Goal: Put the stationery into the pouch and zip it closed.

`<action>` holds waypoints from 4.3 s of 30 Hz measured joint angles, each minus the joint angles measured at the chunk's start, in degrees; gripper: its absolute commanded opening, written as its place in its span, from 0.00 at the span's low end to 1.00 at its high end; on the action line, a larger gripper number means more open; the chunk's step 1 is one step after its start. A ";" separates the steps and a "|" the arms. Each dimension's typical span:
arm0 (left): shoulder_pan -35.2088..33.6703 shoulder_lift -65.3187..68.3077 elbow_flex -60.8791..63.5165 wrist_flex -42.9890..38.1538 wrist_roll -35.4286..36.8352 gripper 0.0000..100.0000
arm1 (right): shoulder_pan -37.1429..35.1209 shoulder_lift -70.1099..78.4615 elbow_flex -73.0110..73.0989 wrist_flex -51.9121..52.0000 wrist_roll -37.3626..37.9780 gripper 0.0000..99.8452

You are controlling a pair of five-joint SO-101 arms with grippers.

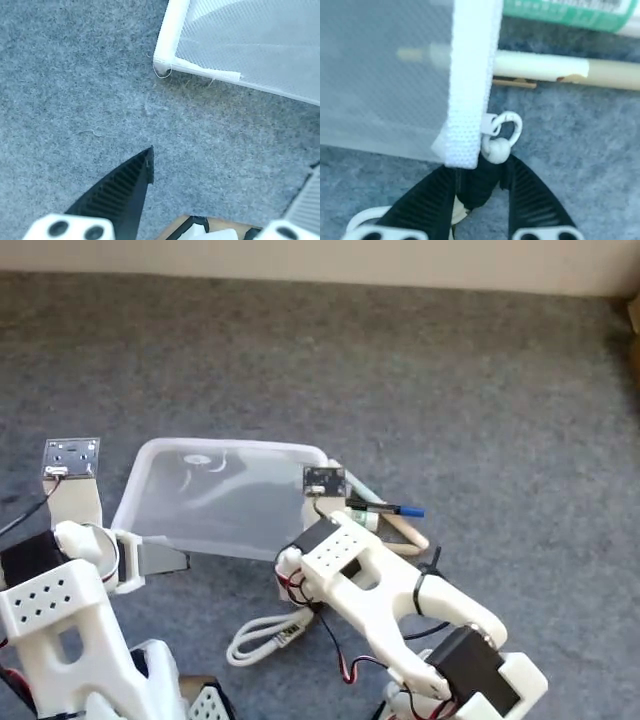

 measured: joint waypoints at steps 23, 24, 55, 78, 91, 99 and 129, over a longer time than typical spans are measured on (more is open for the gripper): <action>0.00 0.09 -6.07 4.57 0.09 0.43 | -0.09 -31.56 0.62 5.71 24.70 0.00; 0.00 0.09 -6.59 4.84 0.09 0.43 | -0.26 -32.79 0.62 5.71 26.11 0.00; 22.86 -18.55 -10.20 7.56 12.84 0.53 | -0.88 -39.21 -2.90 -4.04 38.07 0.00; 20.04 -17.76 -2.29 0.26 13.01 0.53 | -5.54 -39.30 -10.02 -4.31 41.93 0.00; 16.53 -18.02 -2.29 -2.11 16.00 0.38 | -6.24 -39.21 -10.02 -1.93 41.93 0.00; 15.82 -18.46 -1.41 -3.52 16.09 0.33 | -6.68 -39.21 -10.02 -1.67 41.93 0.00; 16.09 -18.55 -1.41 -3.52 16.18 0.18 | -10.02 -39.12 -4.31 -2.37 41.85 0.00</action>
